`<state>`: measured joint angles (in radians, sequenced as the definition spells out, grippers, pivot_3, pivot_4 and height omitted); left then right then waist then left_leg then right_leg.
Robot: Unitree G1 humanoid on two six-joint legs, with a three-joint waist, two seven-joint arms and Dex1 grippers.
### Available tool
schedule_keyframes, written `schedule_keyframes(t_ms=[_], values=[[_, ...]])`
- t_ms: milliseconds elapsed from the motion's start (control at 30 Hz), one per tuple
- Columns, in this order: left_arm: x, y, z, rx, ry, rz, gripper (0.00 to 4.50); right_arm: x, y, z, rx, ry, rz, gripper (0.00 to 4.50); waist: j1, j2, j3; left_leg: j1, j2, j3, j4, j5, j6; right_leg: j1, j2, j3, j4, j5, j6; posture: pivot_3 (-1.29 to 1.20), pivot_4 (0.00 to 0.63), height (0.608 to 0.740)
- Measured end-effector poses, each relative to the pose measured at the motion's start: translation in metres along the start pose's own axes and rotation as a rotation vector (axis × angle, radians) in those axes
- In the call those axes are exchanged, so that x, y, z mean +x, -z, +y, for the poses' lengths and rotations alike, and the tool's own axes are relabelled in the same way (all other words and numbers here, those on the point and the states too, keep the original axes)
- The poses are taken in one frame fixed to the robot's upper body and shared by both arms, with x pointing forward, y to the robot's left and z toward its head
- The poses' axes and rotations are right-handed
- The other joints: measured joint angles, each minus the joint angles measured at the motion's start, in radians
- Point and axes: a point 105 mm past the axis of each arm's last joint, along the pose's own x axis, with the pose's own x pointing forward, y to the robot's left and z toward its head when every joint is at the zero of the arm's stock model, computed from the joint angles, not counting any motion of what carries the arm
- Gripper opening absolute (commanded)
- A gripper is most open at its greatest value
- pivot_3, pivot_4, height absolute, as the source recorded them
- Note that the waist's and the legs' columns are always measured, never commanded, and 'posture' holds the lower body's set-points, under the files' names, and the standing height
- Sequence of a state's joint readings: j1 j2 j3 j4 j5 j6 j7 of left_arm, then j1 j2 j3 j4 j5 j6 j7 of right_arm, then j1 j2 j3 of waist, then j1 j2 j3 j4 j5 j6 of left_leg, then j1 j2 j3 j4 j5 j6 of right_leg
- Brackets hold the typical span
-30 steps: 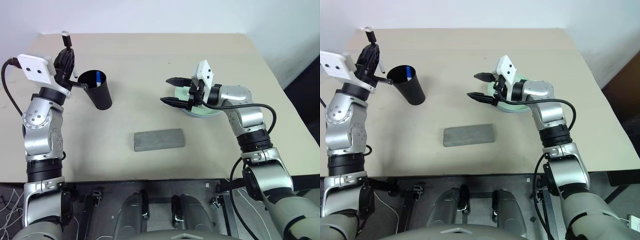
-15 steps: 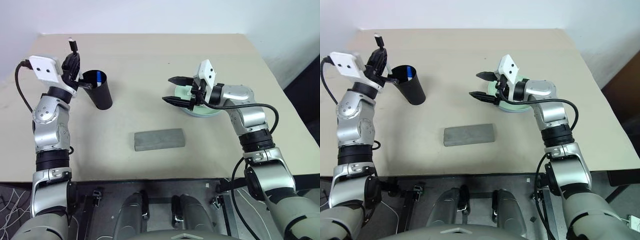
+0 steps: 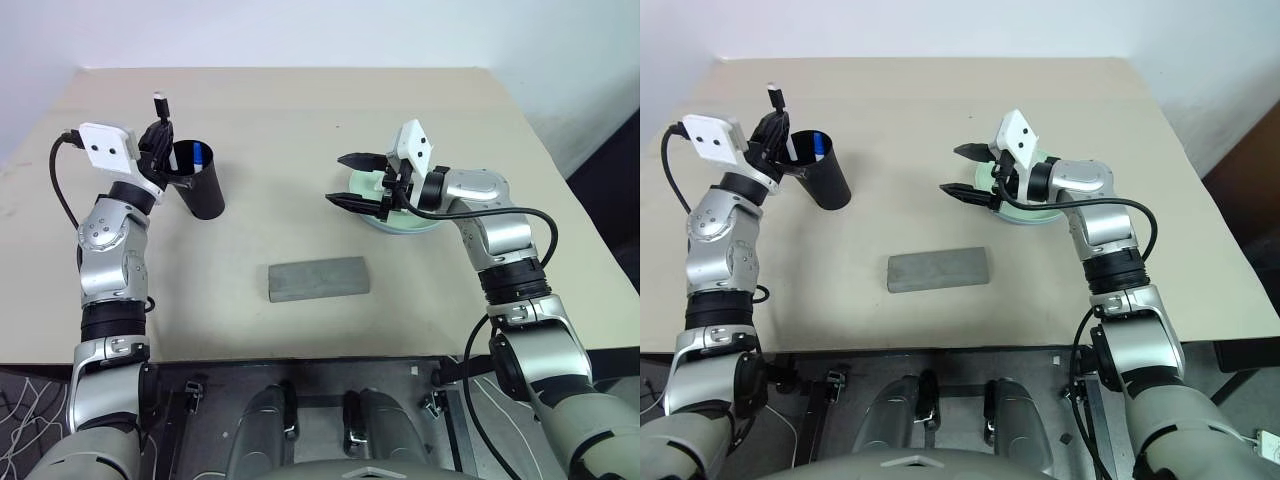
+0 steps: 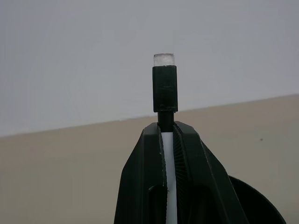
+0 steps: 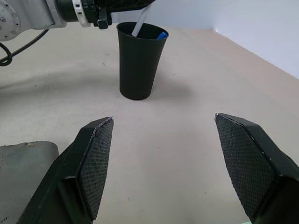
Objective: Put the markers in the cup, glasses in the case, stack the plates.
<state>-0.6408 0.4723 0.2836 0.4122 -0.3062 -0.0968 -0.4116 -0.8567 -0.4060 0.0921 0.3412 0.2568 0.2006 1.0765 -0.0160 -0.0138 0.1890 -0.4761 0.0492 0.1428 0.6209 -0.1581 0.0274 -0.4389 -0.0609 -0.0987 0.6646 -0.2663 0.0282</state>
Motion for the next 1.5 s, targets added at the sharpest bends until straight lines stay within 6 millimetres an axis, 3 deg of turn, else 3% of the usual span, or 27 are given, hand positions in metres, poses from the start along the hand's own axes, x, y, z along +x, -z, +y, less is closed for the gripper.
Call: schedule_keyframes(t_ms=[433, 600, 767, 1000, 1200, 1367, 1500], values=[[0.000, 0.001, -0.001, 0.012, 0.002, 0.006, 4.42, 0.000, 0.000, -0.001, -0.014, 0.009, 0.002, 3.69, 0.000, 0.000, 0.000, 0.000, 0.000, 0.000, 0.000, 0.000, 0.000, 0.000, 0.000, 0.000, 0.000, 0.000, 0.000, 0.00, 0.150, 0.715], [-0.001, -0.001, -0.002, 0.021, 0.006, 0.003, 4.47, 0.000, 0.001, -0.001, -0.012, 0.011, 0.004, 3.69, 0.000, 0.000, 0.000, 0.000, 0.000, 0.000, 0.001, 0.000, 0.000, 0.000, 0.000, 0.000, 0.000, 0.000, 0.000, 0.00, 0.150, 0.715], [-0.008, -0.019, -0.009, 0.041, 0.056, -0.014, 4.47, 0.000, 0.001, -0.001, -0.012, 0.011, 0.004, 3.69, -0.002, 0.000, 0.000, 0.000, 0.000, 0.000, 0.001, 0.000, 0.000, 0.000, 0.000, 0.000, 0.001, 0.000, 0.000, 0.00, 0.150, 0.715], [-0.042, -0.046, -0.023, 0.030, 0.238, 0.040, 4.47, -0.002, 0.004, -0.002, -0.008, 0.015, 0.009, 3.69, -0.006, 0.000, 0.000, 0.000, 0.000, 0.000, 0.000, 0.000, 0.000, 0.000, 0.000, 0.000, 0.001, 0.000, 0.000, 0.00, 0.150, 0.715], [-0.087, -0.040, -0.024, -0.003, 0.320, 0.243, 4.47, -0.003, 0.005, -0.002, -0.006, 0.009, 0.009, 3.69, -0.006, 0.001, 0.000, 0.000, 0.001, 0.000, -0.001, 0.000, -0.001, -0.001, 0.000, 0.000, 0.000, -0.002, -0.004, 0.00, 0.150, 0.715], [-0.100, -0.049, -0.027, 0.018, 0.344, 0.227, 4.47, -0.003, 0.009, -0.002, 0.005, 0.007, 0.012, 3.69, -0.004, 0.001, 0.000, 0.000, 0.000, 0.001, -0.007, 0.000, -0.001, -0.004, -0.003, 0.000, -0.009, 0.003, -0.007, 0.00, 0.150, 0.715], [-0.109, -0.045, -0.034, -0.026, 0.373, 0.204, 4.47, -0.003, 0.011, -0.002, 0.011, -0.001, 0.015, 3.69, -0.004, 0.002, 0.000, 0.000, 0.000, 0.002, -0.011, 0.000, -0.001, -0.004, -0.002, 0.001, -0.012, 0.004, -0.007, 0.00, 0.150, 0.715]])
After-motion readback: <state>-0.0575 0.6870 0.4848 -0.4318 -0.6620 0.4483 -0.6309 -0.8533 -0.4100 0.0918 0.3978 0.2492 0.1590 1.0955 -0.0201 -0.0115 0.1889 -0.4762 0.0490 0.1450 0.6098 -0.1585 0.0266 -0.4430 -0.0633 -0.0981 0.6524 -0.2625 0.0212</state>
